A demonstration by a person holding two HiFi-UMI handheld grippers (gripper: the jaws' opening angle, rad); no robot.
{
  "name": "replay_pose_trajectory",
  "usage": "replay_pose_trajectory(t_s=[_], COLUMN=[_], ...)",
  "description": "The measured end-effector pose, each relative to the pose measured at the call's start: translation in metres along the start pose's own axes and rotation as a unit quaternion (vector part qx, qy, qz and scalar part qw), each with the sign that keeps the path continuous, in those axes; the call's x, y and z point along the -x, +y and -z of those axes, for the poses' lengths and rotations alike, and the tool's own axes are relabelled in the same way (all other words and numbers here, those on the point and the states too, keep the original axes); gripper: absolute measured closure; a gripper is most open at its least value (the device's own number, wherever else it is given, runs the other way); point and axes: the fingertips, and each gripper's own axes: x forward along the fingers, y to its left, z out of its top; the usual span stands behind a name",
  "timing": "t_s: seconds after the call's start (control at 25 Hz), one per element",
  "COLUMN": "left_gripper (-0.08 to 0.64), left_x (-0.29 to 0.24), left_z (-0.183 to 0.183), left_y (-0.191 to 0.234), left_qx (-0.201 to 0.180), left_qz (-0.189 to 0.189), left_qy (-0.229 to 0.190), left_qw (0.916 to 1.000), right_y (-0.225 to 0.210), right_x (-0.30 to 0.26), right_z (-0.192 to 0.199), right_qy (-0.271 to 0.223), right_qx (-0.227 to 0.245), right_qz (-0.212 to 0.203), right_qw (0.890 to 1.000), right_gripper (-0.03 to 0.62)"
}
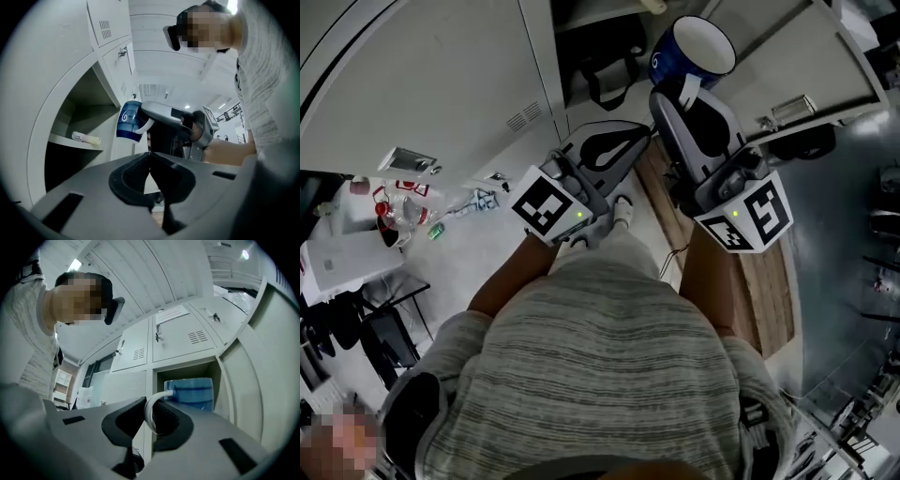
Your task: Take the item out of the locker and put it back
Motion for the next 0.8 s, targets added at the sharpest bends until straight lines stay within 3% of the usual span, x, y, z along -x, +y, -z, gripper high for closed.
replay_pose_trajectory(t_s=[0.24, 0.8], left_gripper=[0.552, 0.552], left_x=[0.002, 0.004], left_z=[-0.002, 0.009], left_y=[-0.034, -0.033], left_qx=[0.009, 0.02], left_qz=[0.048, 0.064], left_qy=[-0.005, 0.014], left_qw=[0.9988, 0.9976], right_y=[0.018, 0.014], right_x=[0.029, 0.032], right_z=[-0.008, -0.003], right_qy=[-0.001, 0.009], right_qx=[0.013, 0.013], right_qz=[0.045, 0.07], right_qw=[0.999, 0.997], right_gripper=[0.538, 0.538])
